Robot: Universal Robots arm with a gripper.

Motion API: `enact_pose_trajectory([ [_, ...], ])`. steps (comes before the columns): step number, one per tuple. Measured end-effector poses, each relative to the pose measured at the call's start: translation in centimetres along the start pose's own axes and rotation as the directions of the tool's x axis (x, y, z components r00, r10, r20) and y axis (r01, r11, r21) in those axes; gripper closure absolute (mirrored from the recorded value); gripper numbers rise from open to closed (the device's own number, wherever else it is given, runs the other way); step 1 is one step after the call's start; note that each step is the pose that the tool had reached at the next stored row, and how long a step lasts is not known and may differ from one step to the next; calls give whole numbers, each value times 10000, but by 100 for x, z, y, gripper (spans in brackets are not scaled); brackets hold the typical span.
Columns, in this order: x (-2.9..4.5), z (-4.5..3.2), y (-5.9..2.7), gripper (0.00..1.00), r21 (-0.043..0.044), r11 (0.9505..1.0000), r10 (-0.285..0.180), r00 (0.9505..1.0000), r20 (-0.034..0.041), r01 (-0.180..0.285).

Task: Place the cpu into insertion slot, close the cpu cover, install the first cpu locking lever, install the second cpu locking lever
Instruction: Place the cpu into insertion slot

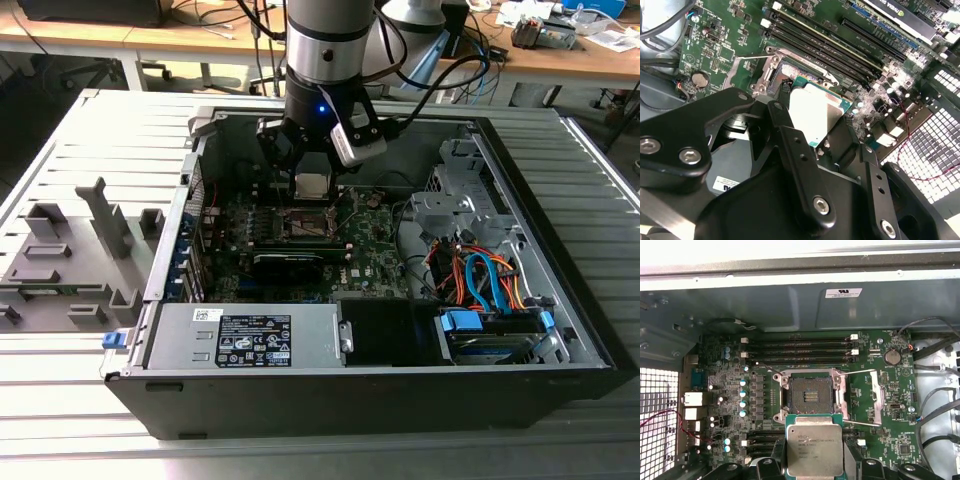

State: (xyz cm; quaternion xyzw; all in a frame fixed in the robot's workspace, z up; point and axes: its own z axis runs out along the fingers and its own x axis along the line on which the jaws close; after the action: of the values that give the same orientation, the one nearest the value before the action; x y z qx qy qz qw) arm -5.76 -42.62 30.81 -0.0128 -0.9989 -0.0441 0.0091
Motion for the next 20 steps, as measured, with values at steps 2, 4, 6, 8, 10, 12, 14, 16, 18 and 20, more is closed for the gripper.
enact_pose_trajectory([
  [2,0,1,0,46,0,10000,0,10000,0,0],
  [4,0,1,0,46,0,10000,0,10000,0,0],
  [6,0,1,0,46,0,10000,1,10000,0,-1],
  [8,0,2,0,46,-1,10000,6,10000,0,-6],
  [10,0,2,0,46,-1,10000,14,10000,1,-14],
  [12,0,2,0,46,-2,10000,40,10000,4,-40],
  [14,0,2,0,46,-3,10000,94,10000,9,-94],
  [16,0,2,0,46,-4,9998,192,9998,17,-192],
  [18,0,2,0,46,-6,9997,248,9997,23,-248],
  [20,0,1,0,46,-5,9995,303,9995,27,-303],
])
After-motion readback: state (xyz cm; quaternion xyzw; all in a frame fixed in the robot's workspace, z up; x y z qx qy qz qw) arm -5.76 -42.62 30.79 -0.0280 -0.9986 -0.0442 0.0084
